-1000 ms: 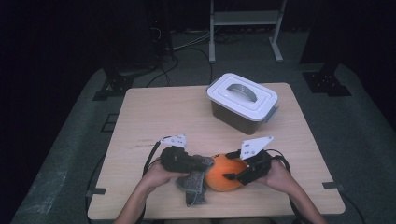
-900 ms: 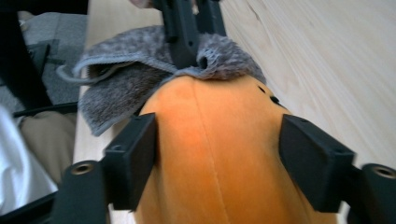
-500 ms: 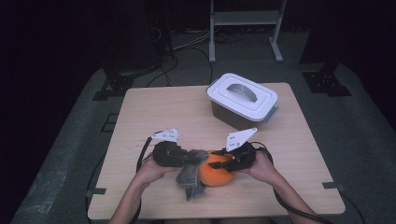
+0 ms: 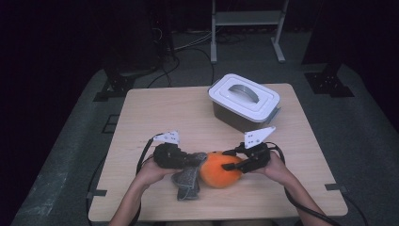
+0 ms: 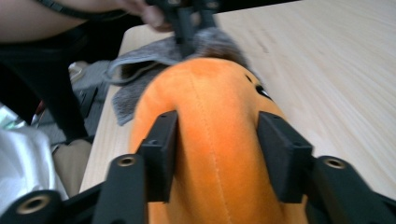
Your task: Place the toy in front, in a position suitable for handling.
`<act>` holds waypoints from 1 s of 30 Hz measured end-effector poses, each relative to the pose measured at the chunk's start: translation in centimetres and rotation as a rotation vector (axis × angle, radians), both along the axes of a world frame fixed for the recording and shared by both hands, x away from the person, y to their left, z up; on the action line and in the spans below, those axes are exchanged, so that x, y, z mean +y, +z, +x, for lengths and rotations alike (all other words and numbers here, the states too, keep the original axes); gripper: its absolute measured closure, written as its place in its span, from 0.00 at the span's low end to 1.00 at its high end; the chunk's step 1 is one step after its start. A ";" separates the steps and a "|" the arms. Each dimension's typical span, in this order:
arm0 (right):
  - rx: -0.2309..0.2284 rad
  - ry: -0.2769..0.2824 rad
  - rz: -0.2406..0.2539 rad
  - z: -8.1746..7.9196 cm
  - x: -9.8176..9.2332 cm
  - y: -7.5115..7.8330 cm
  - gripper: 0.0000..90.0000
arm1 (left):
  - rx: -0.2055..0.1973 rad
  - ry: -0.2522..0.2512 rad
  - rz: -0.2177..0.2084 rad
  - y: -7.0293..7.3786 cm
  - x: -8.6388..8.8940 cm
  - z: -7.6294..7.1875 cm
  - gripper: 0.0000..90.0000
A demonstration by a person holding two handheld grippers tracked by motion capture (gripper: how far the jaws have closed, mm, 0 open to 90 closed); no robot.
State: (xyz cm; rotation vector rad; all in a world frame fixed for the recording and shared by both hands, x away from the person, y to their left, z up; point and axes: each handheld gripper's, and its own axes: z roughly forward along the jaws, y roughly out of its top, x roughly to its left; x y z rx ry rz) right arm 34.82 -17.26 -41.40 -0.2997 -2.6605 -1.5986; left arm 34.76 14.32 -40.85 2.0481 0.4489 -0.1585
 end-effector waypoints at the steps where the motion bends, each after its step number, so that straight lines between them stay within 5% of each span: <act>1: 0.019 -0.019 0.005 0.2 -0.6 0.0 0.50 | 0.012 -0.010 -0.028 0.0 -0.3 0.0 0.86; 3: 0.028 -0.067 0.002 0.3 -1.6 0.0 0.49 | 0.018 -0.034 -0.064 0.3 -1.2 -0.2 0.86; 7: -0.007 -0.175 -0.067 -0.4 -2.9 0.9 0.48 | 0.000 -0.051 -0.058 1.0 -3.0 -0.4 0.86; 14: -0.010 -0.127 -0.124 -2.4 -2.0 1.7 0.31 | 0.011 -0.043 -0.074 0.7 -4.3 -0.3 0.86; 17: -0.023 -0.146 -0.138 -2.4 -0.7 1.3 0.38 | -0.001 -0.024 -0.052 0.7 -4.2 -0.4 0.86; 21: -0.032 -0.114 -0.068 -1.8 -0.2 1.0 0.63 | -0.005 -0.004 -0.062 0.9 -2.7 -0.2 0.86; 27: 0.041 -0.019 0.073 -0.7 1.6 1.1 0.65 | -0.078 -0.021 -0.074 3.8 0.0 -0.7 0.86; 30: 0.052 0.006 0.074 -0.2 2.6 0.6 0.64 | -0.105 -0.006 -0.014 3.6 0.1 -1.0 0.86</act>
